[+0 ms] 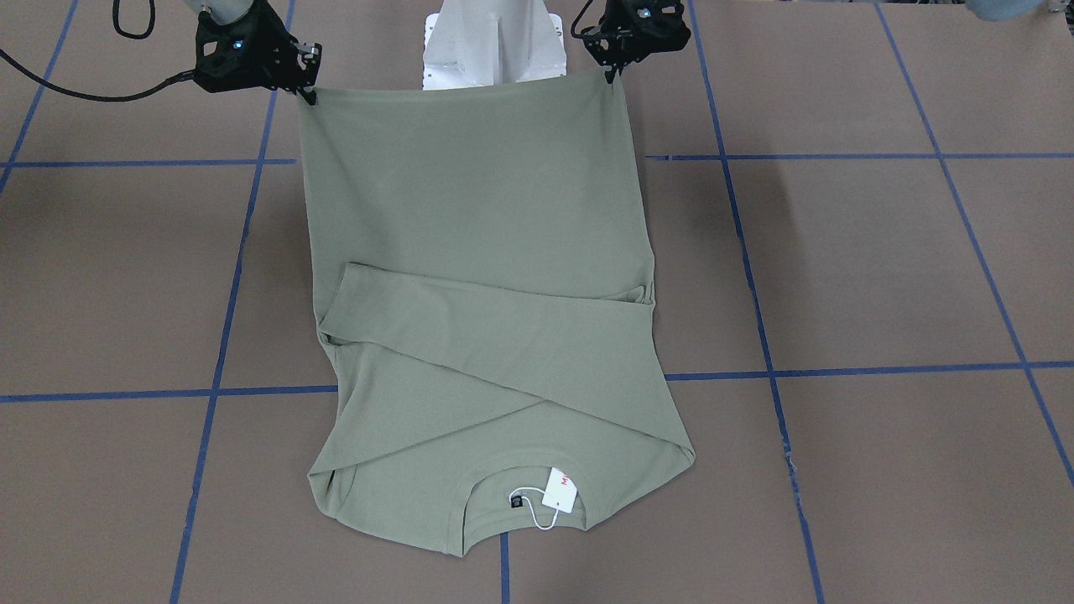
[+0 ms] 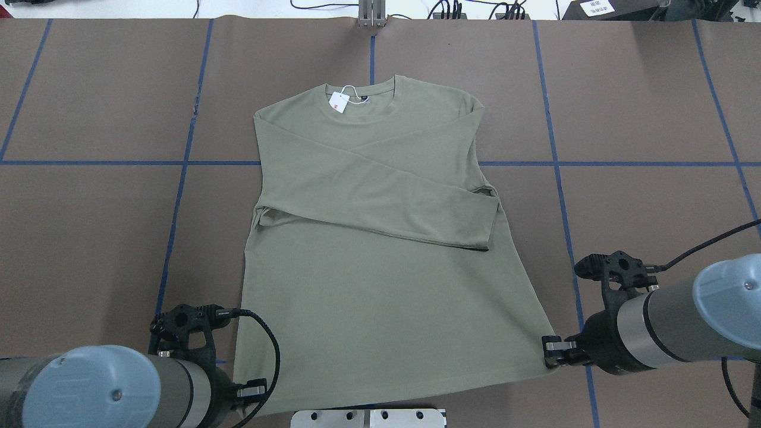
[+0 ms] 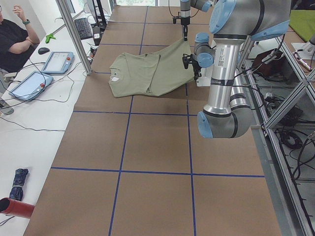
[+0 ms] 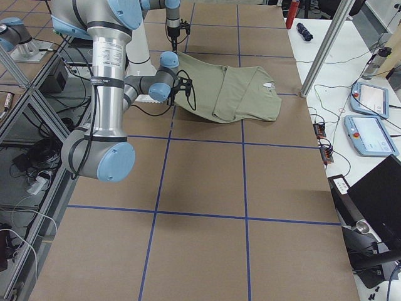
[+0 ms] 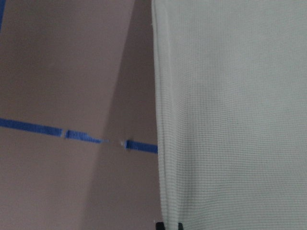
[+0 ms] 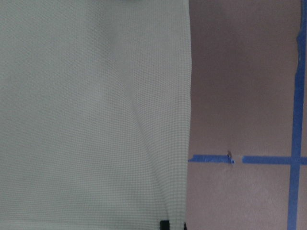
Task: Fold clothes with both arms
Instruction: 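Lift the hem with both grippers and fold it toward the collar, then lay the hem near the collar with both grippers and hold it there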
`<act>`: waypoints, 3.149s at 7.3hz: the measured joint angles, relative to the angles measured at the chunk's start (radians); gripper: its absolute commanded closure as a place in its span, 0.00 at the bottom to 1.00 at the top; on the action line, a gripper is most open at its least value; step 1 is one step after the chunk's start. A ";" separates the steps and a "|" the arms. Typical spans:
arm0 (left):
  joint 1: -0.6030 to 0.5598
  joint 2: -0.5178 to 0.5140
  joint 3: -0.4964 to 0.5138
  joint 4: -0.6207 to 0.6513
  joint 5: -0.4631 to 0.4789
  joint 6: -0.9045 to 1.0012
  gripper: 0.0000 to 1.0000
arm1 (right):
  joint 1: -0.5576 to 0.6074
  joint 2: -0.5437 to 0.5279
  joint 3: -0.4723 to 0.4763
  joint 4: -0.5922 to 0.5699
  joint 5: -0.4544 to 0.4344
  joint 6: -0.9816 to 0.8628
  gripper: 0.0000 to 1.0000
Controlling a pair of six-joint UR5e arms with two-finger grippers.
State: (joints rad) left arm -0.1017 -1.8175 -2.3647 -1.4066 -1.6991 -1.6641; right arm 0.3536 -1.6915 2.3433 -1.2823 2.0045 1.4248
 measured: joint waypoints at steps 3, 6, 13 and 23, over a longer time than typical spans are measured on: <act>0.001 -0.024 -0.029 0.028 -0.002 0.003 1.00 | 0.048 0.014 -0.014 0.001 0.053 -0.006 1.00; -0.241 -0.074 0.070 0.027 -0.005 0.165 1.00 | 0.232 0.213 -0.169 0.002 0.044 -0.016 1.00; -0.538 -0.223 0.352 -0.063 -0.044 0.366 1.00 | 0.475 0.642 -0.636 0.004 -0.076 -0.069 1.00; -0.677 -0.380 0.964 -0.567 -0.041 0.401 1.00 | 0.492 0.856 -1.041 0.006 -0.110 -0.075 1.00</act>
State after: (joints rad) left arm -0.7788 -2.1978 -1.4004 -1.9734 -1.7400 -1.2629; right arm 0.8458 -0.8359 1.3022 -1.2759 1.8947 1.3500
